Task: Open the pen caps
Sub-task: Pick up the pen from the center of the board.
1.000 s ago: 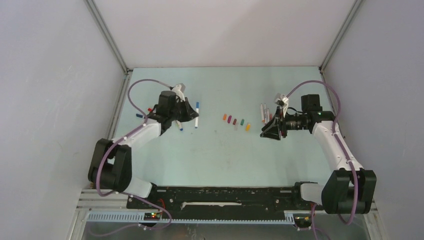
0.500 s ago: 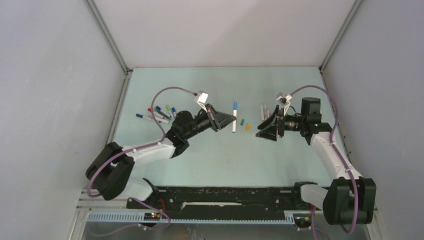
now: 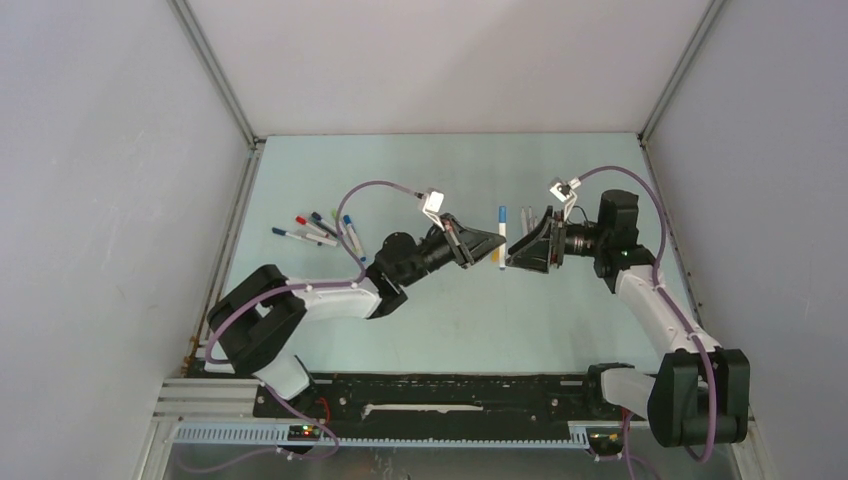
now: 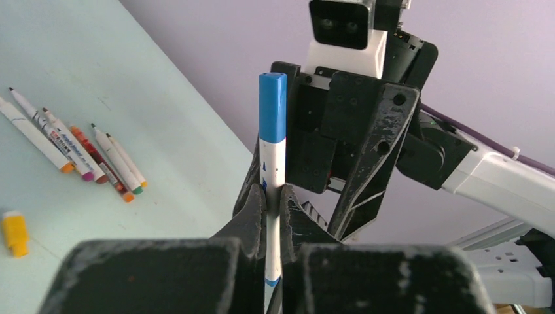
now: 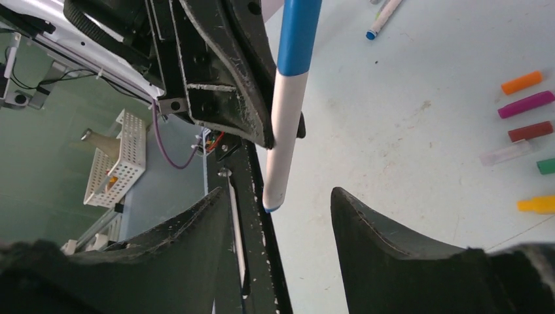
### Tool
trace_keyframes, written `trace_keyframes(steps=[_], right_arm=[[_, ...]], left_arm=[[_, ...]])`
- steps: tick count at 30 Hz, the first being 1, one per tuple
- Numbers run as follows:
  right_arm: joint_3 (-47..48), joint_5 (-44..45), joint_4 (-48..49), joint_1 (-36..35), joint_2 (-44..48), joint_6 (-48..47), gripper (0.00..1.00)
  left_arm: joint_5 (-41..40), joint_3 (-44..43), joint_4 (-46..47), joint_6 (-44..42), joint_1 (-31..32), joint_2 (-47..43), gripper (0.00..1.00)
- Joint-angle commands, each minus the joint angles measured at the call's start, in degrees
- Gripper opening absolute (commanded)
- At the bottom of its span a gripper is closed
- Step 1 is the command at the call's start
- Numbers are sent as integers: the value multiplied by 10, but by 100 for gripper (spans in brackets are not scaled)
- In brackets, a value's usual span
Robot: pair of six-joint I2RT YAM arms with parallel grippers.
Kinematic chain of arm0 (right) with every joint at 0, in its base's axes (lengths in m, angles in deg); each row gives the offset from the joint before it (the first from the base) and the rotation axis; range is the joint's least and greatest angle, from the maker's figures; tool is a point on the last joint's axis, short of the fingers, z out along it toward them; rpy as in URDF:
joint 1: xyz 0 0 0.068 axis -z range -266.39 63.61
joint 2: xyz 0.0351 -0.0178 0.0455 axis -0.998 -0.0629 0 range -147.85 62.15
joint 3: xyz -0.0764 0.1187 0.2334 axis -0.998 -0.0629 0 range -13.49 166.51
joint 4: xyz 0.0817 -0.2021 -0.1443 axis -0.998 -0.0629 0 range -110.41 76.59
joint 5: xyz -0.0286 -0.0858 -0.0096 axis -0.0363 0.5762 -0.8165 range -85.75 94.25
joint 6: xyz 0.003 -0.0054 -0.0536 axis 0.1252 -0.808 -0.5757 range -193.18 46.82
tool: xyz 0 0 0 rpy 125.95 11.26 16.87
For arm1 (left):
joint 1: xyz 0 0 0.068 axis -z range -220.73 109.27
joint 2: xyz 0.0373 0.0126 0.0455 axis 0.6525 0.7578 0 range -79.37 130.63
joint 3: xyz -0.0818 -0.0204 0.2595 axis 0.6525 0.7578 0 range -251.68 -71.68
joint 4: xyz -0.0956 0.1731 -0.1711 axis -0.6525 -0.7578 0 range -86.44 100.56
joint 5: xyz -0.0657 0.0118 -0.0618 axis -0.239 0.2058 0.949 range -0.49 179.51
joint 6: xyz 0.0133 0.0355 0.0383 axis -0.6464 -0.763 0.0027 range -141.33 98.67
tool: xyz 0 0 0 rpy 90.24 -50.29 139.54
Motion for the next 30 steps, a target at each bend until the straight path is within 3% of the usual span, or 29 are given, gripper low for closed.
trace_keyframes(steps=[1,13,15,18,19,20,22,28,30], right_arm=[[1,17,44,-14,-6,47,60],[1,34,54,-30,-18,75,52],[0,32,58,-32,-21,82,41],[1,24,65,-31,-21,85,7],[1,24,65,-31,-19,85,0],[1,24,64,-31,-18,81,0],[1,20,64,-30,-17,77,0],[1,-19,60,-23,-17,47,0],[0,-31,55,-26,-17,34,0]], left_arm=[[-41,-36,44,7,15,9,0],[-58,-57,44,3,32,25,0],[-59,-59,44,3,33,27,0],[-59,-60,43,2,36,27,0],[-59,-61,43,2,36,27,1],[-58,-60,41,0,36,25,3],[-57,-60,29,-9,36,16,14],[-51,-56,-52,-39,20,-40,61],[-37,-51,-66,-40,5,-55,69]])
